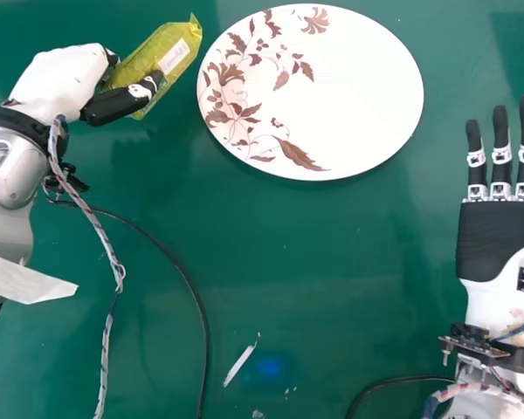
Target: Pick up biscuit and place it in the plate
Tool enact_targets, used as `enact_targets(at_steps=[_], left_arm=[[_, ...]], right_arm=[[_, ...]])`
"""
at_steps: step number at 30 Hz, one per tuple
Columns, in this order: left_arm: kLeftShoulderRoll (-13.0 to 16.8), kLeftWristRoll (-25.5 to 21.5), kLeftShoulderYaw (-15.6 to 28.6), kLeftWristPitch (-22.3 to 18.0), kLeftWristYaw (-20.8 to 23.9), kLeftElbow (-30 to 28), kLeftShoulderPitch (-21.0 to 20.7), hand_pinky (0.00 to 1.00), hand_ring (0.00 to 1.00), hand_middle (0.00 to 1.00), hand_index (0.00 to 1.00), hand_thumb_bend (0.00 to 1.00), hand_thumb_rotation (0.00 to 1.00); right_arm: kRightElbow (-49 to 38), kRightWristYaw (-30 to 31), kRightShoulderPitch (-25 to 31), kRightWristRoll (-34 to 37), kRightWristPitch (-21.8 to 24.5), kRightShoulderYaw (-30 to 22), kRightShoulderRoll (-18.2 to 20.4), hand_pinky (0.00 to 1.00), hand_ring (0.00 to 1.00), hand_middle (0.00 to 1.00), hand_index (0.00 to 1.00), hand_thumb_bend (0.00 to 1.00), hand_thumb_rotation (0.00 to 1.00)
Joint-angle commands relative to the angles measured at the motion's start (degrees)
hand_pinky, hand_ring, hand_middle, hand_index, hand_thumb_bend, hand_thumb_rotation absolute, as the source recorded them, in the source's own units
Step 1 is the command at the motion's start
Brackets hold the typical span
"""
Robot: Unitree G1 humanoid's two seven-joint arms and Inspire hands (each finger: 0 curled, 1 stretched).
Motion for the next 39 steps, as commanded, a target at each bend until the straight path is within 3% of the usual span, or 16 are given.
enact_targets(at_steps=[1,23,39], left_arm=[[0.7,-0.1,1.6,-0.3,0.9,-0.9,0.4,0.07,0.13,0.23,0.47,0.50,0.14],[1.9,-1.1,4.6,-1.0,0.5,-2.0,0.5,0.02,0.12,0.22,0.47,0.50,0.14],[-2.3,-1.3,6.4,-2.1,8.9,-4.7,3.4,0.06,0.13,0.22,0.47,0.50,0.14]], right_arm=[[-0.7,-0.5,0.7,-0.6,-0.6,0.1,1.1,0.96,1.00,0.96,0.91,0.98,0.45],[-0.6,-0.1,0.8,-1.2,-1.0,0.1,0.9,0.96,1.00,0.95,0.91,1.00,0.47],[-1.1,0.2,0.7,-0.6,-0.2,0.1,0.4,0.92,0.98,0.93,0.89,0.93,0.39]])
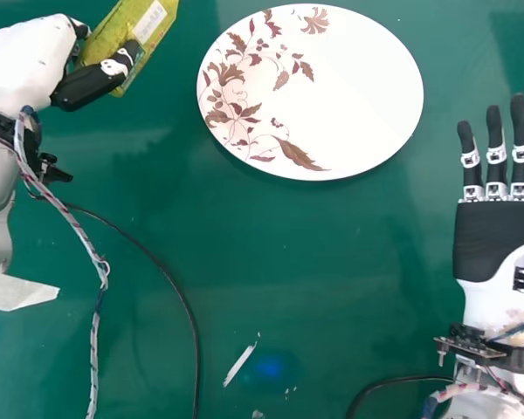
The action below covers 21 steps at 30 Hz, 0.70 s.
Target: Pick up biscuit and place it in the plate
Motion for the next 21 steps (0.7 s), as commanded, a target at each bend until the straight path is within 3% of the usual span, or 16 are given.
enact_targets(at_steps=[1,9,15,21], left_arm=[[-1.0,0.0,0.9,-0.5,2.1,-2.0,0.8,0.06,0.14,0.22,0.47,0.50,0.14],[-2.2,-0.8,1.5,-1.3,3.0,-4.1,1.4,0.04,0.13,0.22,0.47,0.50,0.14],[-2.5,-4.2,2.5,-3.6,2.5,-5.5,1.7,0.05,0.13,0.22,0.47,0.49,0.14],[-1.9,-5.1,2.6,-6.0,1.9,-6.2,1.6,0.03,0.12,0.21,0.47,0.49,0.14]], right_arm=[[-0.8,0.0,0.5,0.3,-0.2,-0.2,0.4,0.92,0.97,0.93,0.88,0.93,0.39],[-0.9,-0.3,0.5,-0.6,-0.2,-0.2,-0.1,0.92,0.98,0.92,0.89,0.89,0.39],[-1.2,-0.2,0.7,-0.1,-0.1,0.5,0.2,0.93,0.98,0.91,0.89,0.90,0.36],[-0.7,-0.2,0.3,-0.7,-0.7,0.3,0.2,0.92,0.97,0.92,0.89,0.92,0.42]])
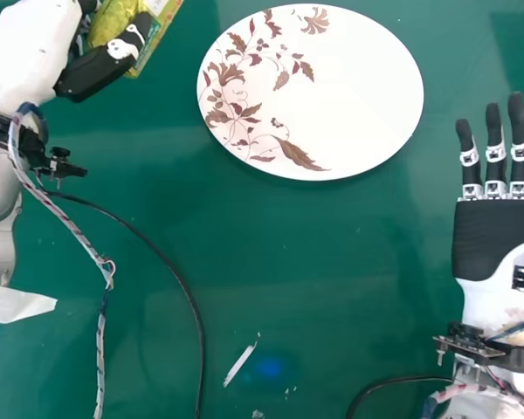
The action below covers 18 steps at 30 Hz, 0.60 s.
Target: Pick up biscuit and place it in the plate
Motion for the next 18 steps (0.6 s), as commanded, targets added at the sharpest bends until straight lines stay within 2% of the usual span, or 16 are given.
enact_targets(at_steps=[1,6,12,18], left_arm=[[0.6,-0.3,0.5,-1.2,-0.2,-1.6,0.6,0.03,0.12,0.21,0.47,0.49,0.14],[1.7,-0.9,-0.3,-5.0,-1.3,-1.3,0.0,0.04,0.12,0.21,0.47,0.49,0.14],[2.0,-1.2,-1.2,-7.8,-3.1,-0.8,-1.5,0.02,0.11,0.20,0.47,0.49,0.14],[1.7,-2.5,-1.7,-9.7,-4.4,-0.4,-3.3,0.03,0.11,0.20,0.47,0.49,0.14]], right_arm=[[-0.5,0.1,0.4,-0.1,-0.5,-0.1,0.5,0.93,0.97,0.92,0.89,0.93,0.43],[-0.3,0.5,0.4,0.4,-0.5,-0.1,0.6,0.93,0.98,0.93,0.90,0.94,0.47],[0.2,1.3,0.1,0.5,-0.7,-0.2,0.4,0.99,1.00,0.95,0.92,0.97,0.57],[0.1,1.3,0.3,0.7,-0.5,0.0,0.7,1.00,1.00,0.96,0.92,0.97,0.55]])
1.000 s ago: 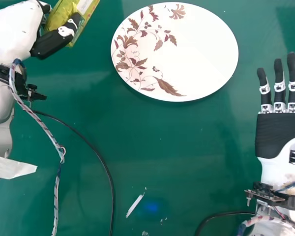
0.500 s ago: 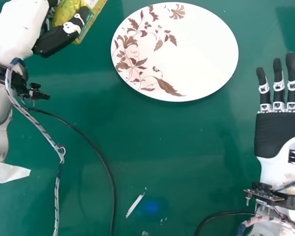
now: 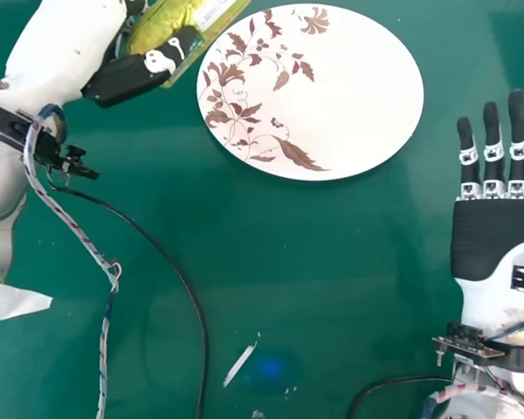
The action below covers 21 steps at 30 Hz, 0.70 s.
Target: Pick up biscuit and place it in the plate
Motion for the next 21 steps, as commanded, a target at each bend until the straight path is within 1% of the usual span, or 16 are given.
enact_targets(at_steps=[1,5,9,12,15,21], left_arm=[[0.1,-0.7,-0.5,-0.8,-0.7,-0.3,-1.1,0.03,0.11,0.20,0.47,0.49,0.14],[-0.4,-1.7,-1.0,-1.0,-1.8,-0.5,-2.0,0.03,0.11,0.20,0.47,0.49,0.14],[-0.9,-3.8,-1.5,-2.3,-3.1,0.0,-3.0,0.02,0.10,0.18,0.47,0.49,0.14],[-1.1,-4.4,-2.1,-3.3,-3.5,0.6,-3.9,0.01,0.09,0.18,0.47,0.49,0.14],[-1.5,-4.2,-2.8,-3.2,-4.5,0.6,-4.9,0.01,0.08,0.18,0.47,0.49,0.14],[-2.0,-4.7,-3.8,-4.8,-5.3,2.2,-7.0,0.01,0.08,0.18,0.47,0.49,0.14]], right_arm=[[0.0,0.6,0.4,0.1,-0.6,0.0,0.6,1.00,1.00,0.96,0.92,0.97,0.55],[-0.1,0.3,0.6,-0.3,-0.8,0.1,1.0,1.00,1.00,0.97,0.91,0.98,0.56],[-0.3,0.2,0.7,-0.1,-0.6,0.1,1.0,0.98,1.00,0.96,0.91,0.96,0.52],[-0.3,0.2,0.9,0.2,-0.6,0.0,1.1,0.98,1.00,0.95,0.90,0.95,0.51],[-0.2,0.3,0.8,0.1,-1.0,-0.1,1.2,1.00,1.00,0.95,0.90,0.95,0.50],[0.1,0.6,0.5,1.3,-1.0,-0.1,1.2,0.88,0.97,0.92,0.89,0.95,0.42]])
